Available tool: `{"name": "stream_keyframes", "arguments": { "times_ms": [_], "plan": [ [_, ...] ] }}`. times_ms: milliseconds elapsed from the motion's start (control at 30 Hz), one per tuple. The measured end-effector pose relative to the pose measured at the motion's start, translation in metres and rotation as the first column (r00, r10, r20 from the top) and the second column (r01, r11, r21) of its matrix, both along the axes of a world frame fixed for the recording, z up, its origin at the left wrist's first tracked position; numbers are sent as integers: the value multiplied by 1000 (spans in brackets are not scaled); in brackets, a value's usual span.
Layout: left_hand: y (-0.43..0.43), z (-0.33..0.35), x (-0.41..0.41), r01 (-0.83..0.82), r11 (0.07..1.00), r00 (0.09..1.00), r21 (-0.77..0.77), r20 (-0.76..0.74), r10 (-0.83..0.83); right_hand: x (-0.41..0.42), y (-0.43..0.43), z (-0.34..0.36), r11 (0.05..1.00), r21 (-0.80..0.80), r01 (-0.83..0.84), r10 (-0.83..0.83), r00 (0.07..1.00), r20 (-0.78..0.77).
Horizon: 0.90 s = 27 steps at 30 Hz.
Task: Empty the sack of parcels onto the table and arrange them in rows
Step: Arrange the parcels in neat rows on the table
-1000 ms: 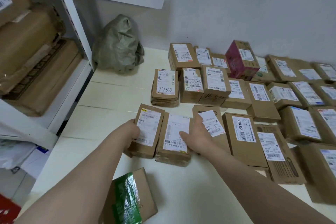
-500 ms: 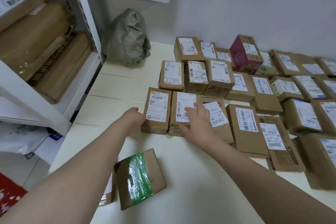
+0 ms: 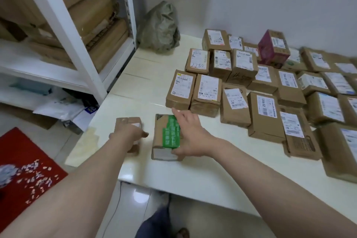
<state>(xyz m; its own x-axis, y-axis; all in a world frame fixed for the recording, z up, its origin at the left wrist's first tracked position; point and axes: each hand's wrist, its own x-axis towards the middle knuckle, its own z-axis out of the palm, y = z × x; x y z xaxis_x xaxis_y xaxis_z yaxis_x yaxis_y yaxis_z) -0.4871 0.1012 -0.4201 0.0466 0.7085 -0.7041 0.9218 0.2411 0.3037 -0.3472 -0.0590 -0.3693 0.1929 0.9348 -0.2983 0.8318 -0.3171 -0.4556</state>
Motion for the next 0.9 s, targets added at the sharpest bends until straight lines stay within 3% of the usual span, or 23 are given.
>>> {"name": "stream_keyframes", "arguments": {
  "times_ms": [100, 167, 233, 300, 367, 433, 533, 667, 800, 900],
  "plan": [
    [-35, -10, -7, -125, 992, 990, 27, 66, 123, 12, -35, -4, 976, -11, 218, -218, 969, -117],
    [-48, -16, 3, -111, 993, 983, 33, 148, 105, 22, -55, -4, 910, -13, 414, -406, 886, -222],
    [-56, -17, 22, -50, 997, 960, -59, 274, 65, 35, -72, -8, 747, -15, 664, -628, 699, -341],
    [-68, 0, 42, 8, 967, 882, -256, 458, 114, 48, -89, -16, 532, -74, 844, -781, 455, -428],
    [-80, 14, 58, 69, 902, 811, -427, 551, 199, 59, -108, -25, 346, -178, 921, -851, 229, -473],
    [-89, 20, 70, 68, 848, 787, -526, 551, 279, 67, -124, -31, 231, -290, 929, -874, 67, -481],
    [-97, 15, 79, 53, 738, 705, -673, 548, 449, 66, -141, -34, 195, -424, 885, -854, -59, -517],
    [-103, 5, 89, 39, 746, 694, -664, 555, 458, 59, -156, -44, 197, -504, 841, -786, -172, -594],
    [-108, -5, 101, 98, 885, 763, -456, 605, 228, 53, -154, -51, 225, -544, 808, -723, -236, -649],
    [-111, -10, 104, 91, 971, 841, -221, 539, 43, 52, -147, -53, 213, -543, 812, -724, -241, -646]
  ]
}}
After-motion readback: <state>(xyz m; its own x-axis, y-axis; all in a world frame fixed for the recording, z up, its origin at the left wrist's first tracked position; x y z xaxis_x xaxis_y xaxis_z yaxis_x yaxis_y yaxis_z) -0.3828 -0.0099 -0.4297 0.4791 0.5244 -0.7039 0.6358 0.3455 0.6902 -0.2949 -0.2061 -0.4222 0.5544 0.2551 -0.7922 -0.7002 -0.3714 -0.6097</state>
